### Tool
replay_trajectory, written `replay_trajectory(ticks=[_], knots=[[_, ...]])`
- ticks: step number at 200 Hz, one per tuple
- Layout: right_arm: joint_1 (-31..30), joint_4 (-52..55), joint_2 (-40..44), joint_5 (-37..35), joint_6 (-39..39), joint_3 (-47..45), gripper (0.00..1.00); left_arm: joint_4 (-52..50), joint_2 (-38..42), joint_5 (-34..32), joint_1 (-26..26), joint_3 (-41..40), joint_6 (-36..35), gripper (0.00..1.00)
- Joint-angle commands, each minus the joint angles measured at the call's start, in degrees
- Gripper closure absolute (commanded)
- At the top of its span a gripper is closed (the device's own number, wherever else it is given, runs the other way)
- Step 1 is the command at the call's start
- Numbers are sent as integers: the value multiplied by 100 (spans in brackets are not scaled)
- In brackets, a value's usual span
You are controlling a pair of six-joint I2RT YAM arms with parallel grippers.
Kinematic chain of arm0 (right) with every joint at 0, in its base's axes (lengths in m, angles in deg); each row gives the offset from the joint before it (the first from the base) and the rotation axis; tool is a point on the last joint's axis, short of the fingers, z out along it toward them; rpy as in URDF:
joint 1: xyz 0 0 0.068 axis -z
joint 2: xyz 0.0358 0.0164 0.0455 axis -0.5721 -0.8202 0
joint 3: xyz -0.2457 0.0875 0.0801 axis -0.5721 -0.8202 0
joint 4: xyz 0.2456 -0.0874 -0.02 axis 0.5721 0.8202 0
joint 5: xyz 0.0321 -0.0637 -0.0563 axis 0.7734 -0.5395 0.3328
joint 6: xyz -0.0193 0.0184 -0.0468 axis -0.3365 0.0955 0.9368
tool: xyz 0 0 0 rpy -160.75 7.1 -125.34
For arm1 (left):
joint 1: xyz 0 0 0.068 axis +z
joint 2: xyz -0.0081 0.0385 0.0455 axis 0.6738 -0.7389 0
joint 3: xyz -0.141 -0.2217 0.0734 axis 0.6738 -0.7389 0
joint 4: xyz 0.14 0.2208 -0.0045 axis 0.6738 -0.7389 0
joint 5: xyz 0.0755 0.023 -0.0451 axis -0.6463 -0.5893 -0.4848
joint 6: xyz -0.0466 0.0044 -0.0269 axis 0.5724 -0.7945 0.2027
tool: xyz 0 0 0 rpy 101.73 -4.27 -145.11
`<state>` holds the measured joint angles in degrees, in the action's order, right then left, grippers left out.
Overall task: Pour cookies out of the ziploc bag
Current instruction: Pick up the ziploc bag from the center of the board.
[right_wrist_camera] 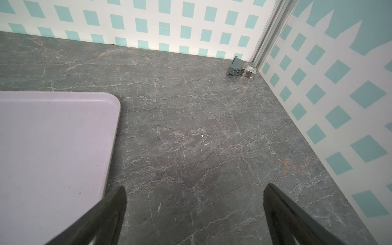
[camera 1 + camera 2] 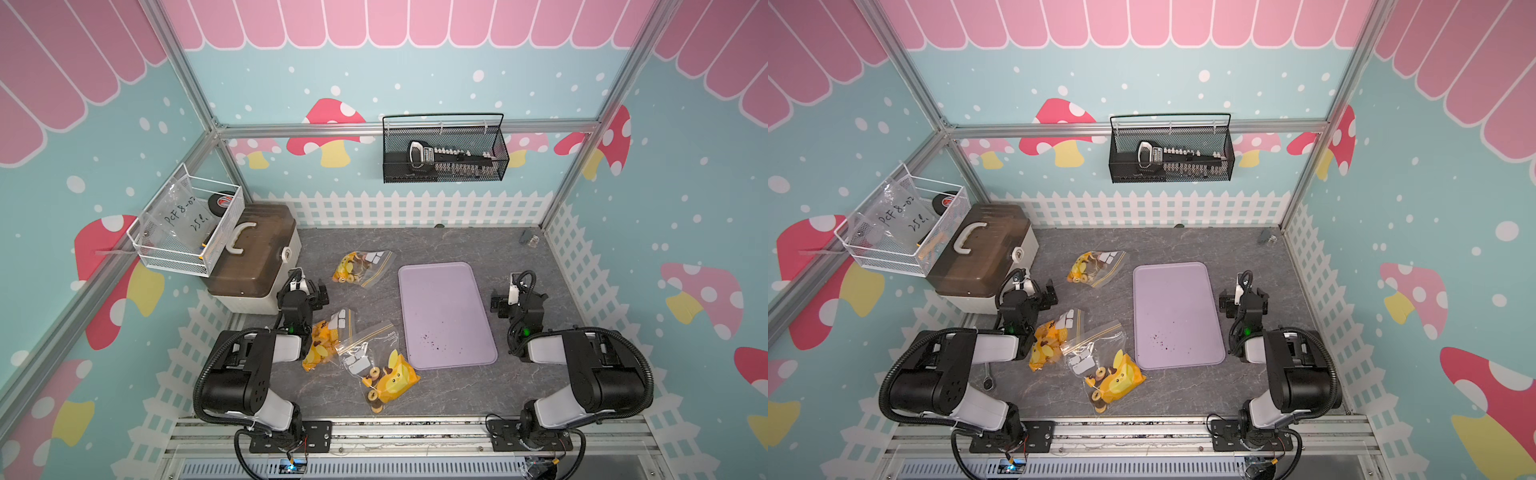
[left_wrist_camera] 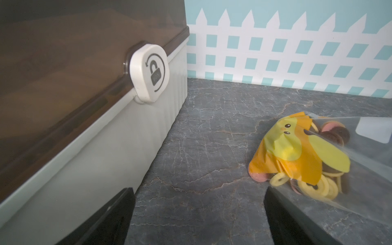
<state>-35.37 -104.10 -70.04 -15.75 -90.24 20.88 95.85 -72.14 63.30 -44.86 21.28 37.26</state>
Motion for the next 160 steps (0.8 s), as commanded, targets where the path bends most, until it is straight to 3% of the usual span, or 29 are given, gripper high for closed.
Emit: replay_trajectory(ticks=[1,27,52,71,101,160], knots=[[-24,-55,34,75,97,56,2,147,18,-20,-4,-22,-8,1],[-30,429,237,-173,-14,246,1,-755,394,219,-3,270,-79,1],[-49,1933,681,-401,-176,823,1,-1580,944,287,-29,470,-116,1],[-57,3194,1018,-611,-810,1309,2,-2346,1422,87,-64,680,235,1],[-225,4533,1424,-70,-1205,1873,1,-3470,2126,330,-125,1015,658,1],[-1016,5618,2410,665,-1594,2204,2,-6769,2734,487,-154,2438,1763,1]])
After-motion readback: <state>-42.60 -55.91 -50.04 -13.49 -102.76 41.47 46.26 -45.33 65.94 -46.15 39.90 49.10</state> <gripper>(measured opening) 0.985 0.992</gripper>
